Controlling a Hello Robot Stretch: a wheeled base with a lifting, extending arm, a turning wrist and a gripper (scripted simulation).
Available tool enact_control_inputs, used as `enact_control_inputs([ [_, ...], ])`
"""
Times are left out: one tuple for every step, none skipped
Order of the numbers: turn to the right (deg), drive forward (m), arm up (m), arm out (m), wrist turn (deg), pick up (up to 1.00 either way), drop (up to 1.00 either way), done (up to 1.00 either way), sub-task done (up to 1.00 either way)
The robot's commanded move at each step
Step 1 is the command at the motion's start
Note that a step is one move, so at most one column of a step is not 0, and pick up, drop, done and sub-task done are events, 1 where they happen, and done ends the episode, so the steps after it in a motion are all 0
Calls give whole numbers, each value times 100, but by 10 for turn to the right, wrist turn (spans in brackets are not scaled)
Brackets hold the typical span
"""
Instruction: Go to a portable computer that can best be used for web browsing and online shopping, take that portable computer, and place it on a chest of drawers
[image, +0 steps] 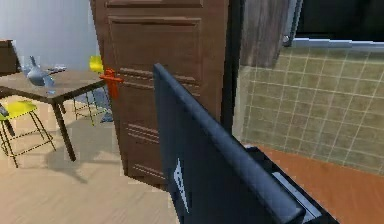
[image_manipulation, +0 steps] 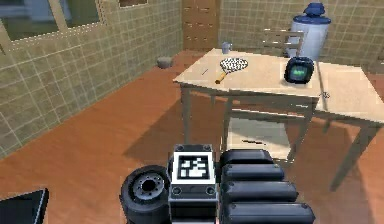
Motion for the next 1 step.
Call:
enact_control_inputs([
  [-450,0,0,0,0,0,0,0,0],
])
